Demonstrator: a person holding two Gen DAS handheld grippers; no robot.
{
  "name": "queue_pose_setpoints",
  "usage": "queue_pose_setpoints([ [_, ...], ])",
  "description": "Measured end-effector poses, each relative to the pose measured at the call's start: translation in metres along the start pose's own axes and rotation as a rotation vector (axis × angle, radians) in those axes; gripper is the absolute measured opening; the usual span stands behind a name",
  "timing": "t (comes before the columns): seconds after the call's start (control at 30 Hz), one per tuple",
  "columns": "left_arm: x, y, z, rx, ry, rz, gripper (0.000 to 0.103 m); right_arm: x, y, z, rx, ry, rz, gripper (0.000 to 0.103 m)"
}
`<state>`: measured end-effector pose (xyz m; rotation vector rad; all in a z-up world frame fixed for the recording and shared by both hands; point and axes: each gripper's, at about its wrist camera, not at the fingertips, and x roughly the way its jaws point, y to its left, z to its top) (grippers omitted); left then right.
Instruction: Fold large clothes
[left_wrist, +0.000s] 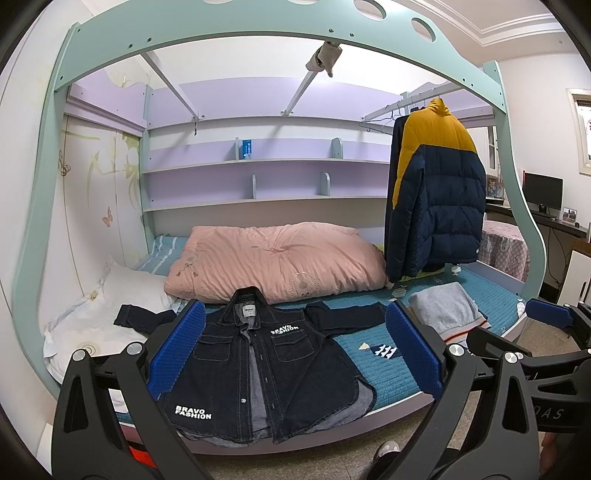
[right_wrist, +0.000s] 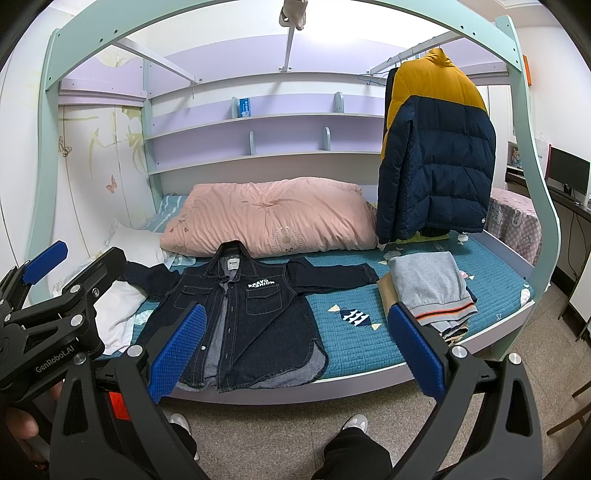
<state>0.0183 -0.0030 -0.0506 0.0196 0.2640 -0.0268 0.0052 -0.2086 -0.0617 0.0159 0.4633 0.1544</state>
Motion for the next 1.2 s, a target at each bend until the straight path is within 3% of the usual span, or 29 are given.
queue_pose_setpoints([
  [1.2, 0.0003, 0.0012, -0.0002, 0.001, 0.0, -0.002, 0.098, -0.001, 0.0033, -0.0008, -0.001, -0.002, -0.004, 0.095],
])
